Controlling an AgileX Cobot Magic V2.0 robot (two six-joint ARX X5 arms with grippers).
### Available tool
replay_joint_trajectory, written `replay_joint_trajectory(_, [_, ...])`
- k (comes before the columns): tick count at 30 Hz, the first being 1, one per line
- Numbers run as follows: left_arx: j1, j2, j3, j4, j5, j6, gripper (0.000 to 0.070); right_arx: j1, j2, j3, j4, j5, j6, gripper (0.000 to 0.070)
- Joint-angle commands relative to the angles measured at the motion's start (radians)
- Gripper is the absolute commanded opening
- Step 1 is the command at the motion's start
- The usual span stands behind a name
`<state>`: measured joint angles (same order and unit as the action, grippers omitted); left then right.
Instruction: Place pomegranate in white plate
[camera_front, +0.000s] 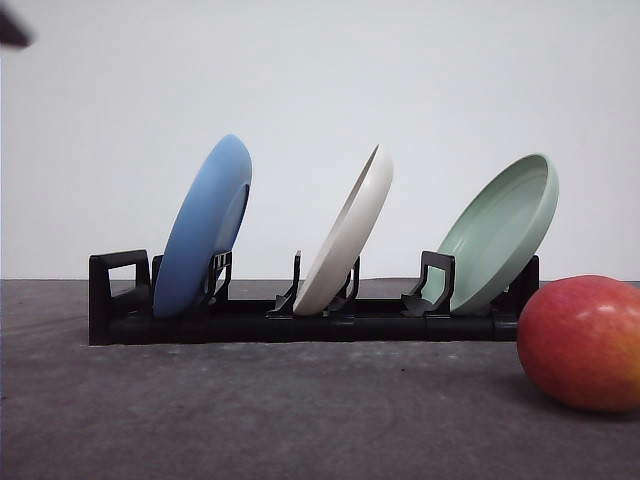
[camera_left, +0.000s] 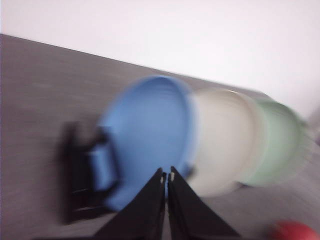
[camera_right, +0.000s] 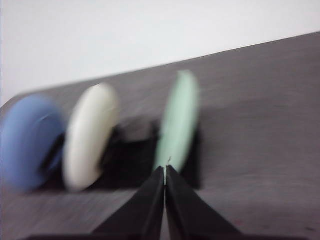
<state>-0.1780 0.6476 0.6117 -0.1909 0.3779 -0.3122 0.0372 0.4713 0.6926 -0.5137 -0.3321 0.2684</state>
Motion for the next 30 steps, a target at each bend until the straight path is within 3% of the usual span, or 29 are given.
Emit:
replay_joint_trajectory(1, [-0.010, 0.066, 0.082, -0.018, 0.142, 0.092, 0.0003, 0.001, 0.061, 0.082, -0.060, -0.111, -0.142, 0.0000])
replay_joint_trajectory(4, [-0.025, 0.153, 0.190, -0.083, 0.275, 0.174, 0.0002, 0.001, 0.142, 0.178, -0.150, -0.212, -0.232, 0.0000])
replay_joint_trajectory(7, [-0.041, 0.211, 0.250, -0.115, 0.363, 0.240, 0.0000, 0.009, 0.185, 0.221, -0.173, -0.264, -0.258, 0.0000])
replay_joint_trajectory(13, [-0.048, 0.229, 0.261, -0.106, 0.394, 0.260, 0.0010, 0.013, 0.190, 0.223, -0.167, -0.293, -0.258, 0.0000])
replay_joint_trajectory(14, [-0.048, 0.229, 0.261, -0.107, 0.394, 0.260, 0.0038, 0.013, 0.189, 0.223, -0.167, -0.292, -0.258, 0.0004])
replay_joint_trajectory(16, [-0.048, 0.229, 0.261, -0.108, 0.394, 0.259, 0.0208, 0.013, 0.187, 0.223, -0.167, -0.292, -0.258, 0.0096])
replay_joint_trajectory(19, [-0.052, 0.229, 0.261, -0.107, 0.390, 0.260, 0.0531, 0.013, 0.188, 0.223, -0.167, -0.292, -0.258, 0.0392])
replay_joint_trajectory(20, [-0.053, 0.229, 0.261, -0.107, 0.387, 0.260, 0.0602, 0.013, 0.188, 0.223, -0.167, -0.292, -0.258, 0.0480])
replay_joint_trajectory(22, [-0.055, 0.229, 0.261, -0.107, 0.384, 0.260, 0.0637, 0.013, 0.188, 0.223, -0.168, -0.292, -0.257, 0.0564])
replay_joint_trajectory(26, [-0.072, 0.243, 0.261, -0.105, 0.372, 0.244, 0.0636, 0.013, 0.188, 0.223, -0.167, -0.292, -0.257, 0.0563])
replay_joint_trajectory(30, [-0.127, 0.305, 0.264, -0.045, 0.330, 0.159, 0.0636, 0.013, 0.188, 0.223, -0.167, -0.293, -0.225, 0.0563])
